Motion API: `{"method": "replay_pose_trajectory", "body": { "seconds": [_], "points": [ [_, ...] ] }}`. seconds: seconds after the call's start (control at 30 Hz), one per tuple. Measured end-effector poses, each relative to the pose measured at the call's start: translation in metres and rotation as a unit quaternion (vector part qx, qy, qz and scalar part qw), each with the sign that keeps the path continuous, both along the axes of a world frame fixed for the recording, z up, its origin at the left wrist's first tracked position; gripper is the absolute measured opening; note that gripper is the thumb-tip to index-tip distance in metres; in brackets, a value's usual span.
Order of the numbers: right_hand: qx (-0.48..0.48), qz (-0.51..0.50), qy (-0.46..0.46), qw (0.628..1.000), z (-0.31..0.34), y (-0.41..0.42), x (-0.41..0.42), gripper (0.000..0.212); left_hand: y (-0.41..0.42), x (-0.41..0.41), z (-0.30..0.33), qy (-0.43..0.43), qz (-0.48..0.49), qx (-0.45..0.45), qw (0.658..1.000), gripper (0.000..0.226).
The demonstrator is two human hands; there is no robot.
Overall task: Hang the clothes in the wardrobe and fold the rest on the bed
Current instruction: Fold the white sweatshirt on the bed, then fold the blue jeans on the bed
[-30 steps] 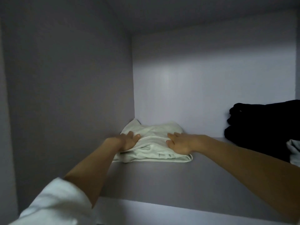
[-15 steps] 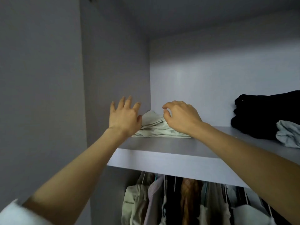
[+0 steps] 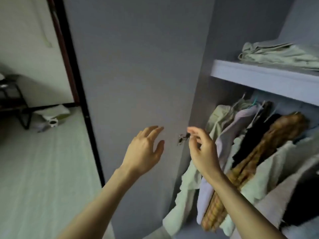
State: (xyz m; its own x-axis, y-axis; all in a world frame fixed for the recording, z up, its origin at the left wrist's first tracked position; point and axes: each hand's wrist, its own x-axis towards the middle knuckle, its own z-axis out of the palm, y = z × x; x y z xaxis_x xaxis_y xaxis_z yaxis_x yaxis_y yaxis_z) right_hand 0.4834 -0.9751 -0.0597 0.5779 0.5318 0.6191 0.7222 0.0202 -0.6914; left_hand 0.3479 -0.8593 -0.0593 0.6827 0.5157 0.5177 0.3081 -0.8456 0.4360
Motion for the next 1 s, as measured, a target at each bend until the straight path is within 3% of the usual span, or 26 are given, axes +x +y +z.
{"method": "replay_pose_trajectory", "body": {
  "seconds": [0.13, 0.3, 0.57, 0.8, 1.0],
  "points": [
    [-0.198, 0.141, 0.049, 0.969, -0.082, 0.031, -0.077, 0.022, 0.013, -0.113, -0.071, 0.103, 0.034, -0.069, 0.992, 0.040],
    [-0.393, 0.310, 0.062, 0.863, -0.142, 0.104, -0.172, 0.027, 0.058, -0.235, -0.131, 0.138, 0.202, -0.187, 0.951, 0.039],
    [-0.439, 0.455, 0.037, 0.774, -0.171, 0.277, -0.353, 0.029, 0.146, -0.411, -0.164, 0.115, 0.429, -0.259, 0.858, 0.037],
    [-0.472, 0.531, 0.035, 0.703, -0.182, 0.414, -0.439, 0.026, 0.225, -0.500, -0.178, 0.109, 0.522, -0.273, 0.800, 0.036],
    [-0.439, 0.530, 0.047, 0.724, -0.194, 0.556, -0.463, 0.024, 0.330, -0.515, -0.191, 0.112, 0.552, -0.280, 0.777, 0.036]
  ]
}}
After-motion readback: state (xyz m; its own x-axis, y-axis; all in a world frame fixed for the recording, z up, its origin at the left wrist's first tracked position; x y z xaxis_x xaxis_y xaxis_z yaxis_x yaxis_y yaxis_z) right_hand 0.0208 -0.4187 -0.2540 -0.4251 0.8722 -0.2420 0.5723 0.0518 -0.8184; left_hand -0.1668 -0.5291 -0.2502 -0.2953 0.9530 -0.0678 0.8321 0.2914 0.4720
